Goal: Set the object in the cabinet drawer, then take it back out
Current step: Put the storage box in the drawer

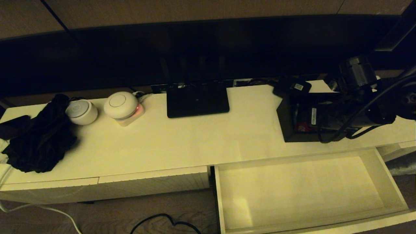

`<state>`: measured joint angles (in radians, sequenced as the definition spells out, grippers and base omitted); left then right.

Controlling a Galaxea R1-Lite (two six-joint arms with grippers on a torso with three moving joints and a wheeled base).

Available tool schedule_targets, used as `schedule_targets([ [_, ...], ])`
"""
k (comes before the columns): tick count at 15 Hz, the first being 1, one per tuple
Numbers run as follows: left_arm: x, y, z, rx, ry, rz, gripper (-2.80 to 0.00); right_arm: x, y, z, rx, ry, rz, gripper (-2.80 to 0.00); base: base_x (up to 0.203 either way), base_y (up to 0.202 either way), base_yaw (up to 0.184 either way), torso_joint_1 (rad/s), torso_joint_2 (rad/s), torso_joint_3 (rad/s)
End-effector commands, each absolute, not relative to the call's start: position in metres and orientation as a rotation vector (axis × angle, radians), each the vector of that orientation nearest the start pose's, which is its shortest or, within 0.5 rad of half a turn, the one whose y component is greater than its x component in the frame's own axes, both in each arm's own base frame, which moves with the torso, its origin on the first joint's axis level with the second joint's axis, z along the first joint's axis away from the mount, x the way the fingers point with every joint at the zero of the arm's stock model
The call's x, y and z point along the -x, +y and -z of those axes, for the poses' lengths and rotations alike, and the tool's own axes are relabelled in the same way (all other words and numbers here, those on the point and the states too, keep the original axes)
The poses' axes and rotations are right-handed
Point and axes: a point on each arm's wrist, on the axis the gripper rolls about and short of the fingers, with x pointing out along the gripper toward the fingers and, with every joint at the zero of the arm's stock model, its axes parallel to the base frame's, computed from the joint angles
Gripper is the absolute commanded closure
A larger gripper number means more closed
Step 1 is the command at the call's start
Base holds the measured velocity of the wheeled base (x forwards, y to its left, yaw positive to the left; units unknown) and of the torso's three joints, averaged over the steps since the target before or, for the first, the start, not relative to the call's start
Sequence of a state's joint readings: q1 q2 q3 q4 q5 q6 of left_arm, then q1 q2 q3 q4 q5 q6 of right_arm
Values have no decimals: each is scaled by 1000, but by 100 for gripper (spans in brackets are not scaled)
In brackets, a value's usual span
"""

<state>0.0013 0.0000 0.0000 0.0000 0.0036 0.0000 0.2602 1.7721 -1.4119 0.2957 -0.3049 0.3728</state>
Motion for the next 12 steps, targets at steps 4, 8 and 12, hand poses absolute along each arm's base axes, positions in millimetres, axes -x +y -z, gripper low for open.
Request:
schedule_targets([
  [4, 23, 0, -75, 0, 3, -5, 0, -319, 79, -243, -151, 604, 118, 0, 0, 0, 0, 0, 0, 0],
  [8, 23, 0, -75, 0, 3, -6, 0, -319, 80, -240, -118, 601, 92, 0, 0, 0, 0, 0, 0, 0],
  [12, 23, 0, -75, 0, 3, -6, 0, -319, 80, -238, -120, 608, 75, 0, 0, 0, 0, 0, 0, 0],
])
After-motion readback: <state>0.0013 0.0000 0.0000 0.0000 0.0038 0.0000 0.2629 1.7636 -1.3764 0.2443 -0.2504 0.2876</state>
